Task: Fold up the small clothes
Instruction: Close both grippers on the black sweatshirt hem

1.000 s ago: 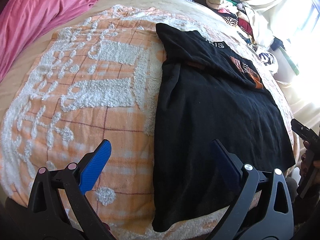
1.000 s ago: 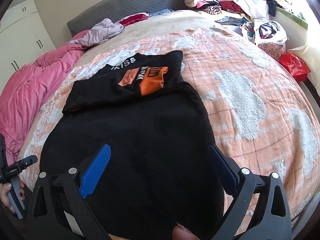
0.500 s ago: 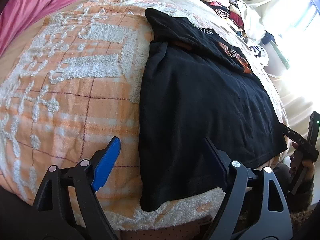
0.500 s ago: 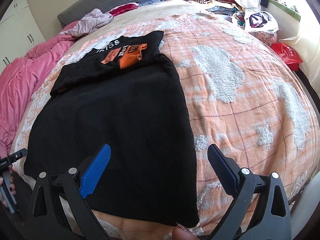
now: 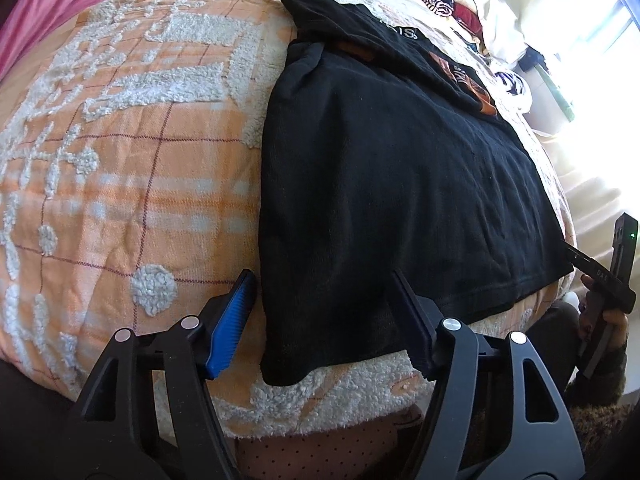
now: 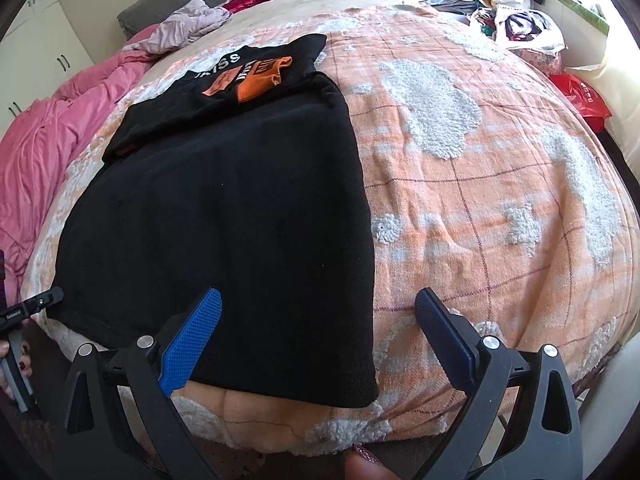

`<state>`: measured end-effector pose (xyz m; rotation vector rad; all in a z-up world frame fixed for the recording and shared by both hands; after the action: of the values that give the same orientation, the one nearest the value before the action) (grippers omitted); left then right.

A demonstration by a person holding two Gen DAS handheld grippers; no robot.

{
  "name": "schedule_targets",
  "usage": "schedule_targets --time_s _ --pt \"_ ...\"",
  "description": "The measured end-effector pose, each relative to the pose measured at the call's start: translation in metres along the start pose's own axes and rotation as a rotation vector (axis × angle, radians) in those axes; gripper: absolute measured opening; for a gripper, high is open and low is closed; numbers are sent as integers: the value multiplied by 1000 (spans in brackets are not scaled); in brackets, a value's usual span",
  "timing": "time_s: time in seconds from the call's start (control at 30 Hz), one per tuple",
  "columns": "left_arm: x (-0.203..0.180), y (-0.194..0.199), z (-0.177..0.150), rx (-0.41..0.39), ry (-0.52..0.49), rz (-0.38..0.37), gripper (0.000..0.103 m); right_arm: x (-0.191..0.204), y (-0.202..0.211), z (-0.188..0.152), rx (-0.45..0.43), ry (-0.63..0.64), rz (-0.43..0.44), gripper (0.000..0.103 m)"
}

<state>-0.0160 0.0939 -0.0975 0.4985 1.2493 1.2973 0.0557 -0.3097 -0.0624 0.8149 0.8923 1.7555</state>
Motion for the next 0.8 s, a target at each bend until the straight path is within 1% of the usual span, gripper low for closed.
schedule_targets --time_s 0.07,0.1,0.13,0.17,0.2,0.23,0.27,0.33,0.43,0.5,0.57,0.6,0.7,0.73,0.77,0.8 --pt "-1 -1 -3 4 -1 -1 59 1 1 -2 6 5 16 96" --pt "-1 -1 -3 4 -1 -1 59 3 2 -3 7 13 22 91" --pt "0 -1 -3 5 1 -2 59 5 1 -5 18 26 23 76" --pt "0 -1 -3 6 3 -4 59 6 0 -6 30 39 14 70" --pt "0 -2 -3 7 5 -6 59 8 0 -7 33 52 7 61" --pt "1 -1 -3 8 5 -7 59 9 1 -7 32 64 9 47" --pt "2 -1 -4 8 6 -7 59 10 1 -7 26 74 5 40" --pt "2 -1 -5 9 5 -5 59 8 3 -7 16 78 -12 16" --pt "1 -3 -6 9 0 0 59 7 12 -3 -27 72 37 9" --pt "0 -5 -5 9 1 -1 59 10 25 3 -88 74 88 9" --pt "-2 -6 -5 8 3 -1 58 12 38 12 -149 72 114 8" --pt "-2 -6 -5 11 13 -9 57 12 45 17 -177 66 124 8" --pt "1 -4 -3 20 77 -67 54 8 61 31 -249 33 154 8" --pt "2 -3 -2 20 91 -77 52 6 66 36 -269 21 155 8" --pt "2 -3 -2 19 95 -81 43 5 68 42 -283 10 158 8" --pt "2 -3 -2 20 96 -77 39 3 71 47 -299 -4 159 8"
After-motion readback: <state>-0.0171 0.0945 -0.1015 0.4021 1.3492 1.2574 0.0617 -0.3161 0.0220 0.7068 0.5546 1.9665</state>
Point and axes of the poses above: each gripper's, at about its wrist camera, not at the fingertips, and y roughly against the way its jaws point, x to its left, z to its top, the point moved 4 cm from there along -y, roughly the way its jaws point, and after that the axes turned 10 degrees about y, right-handed, at the moved point
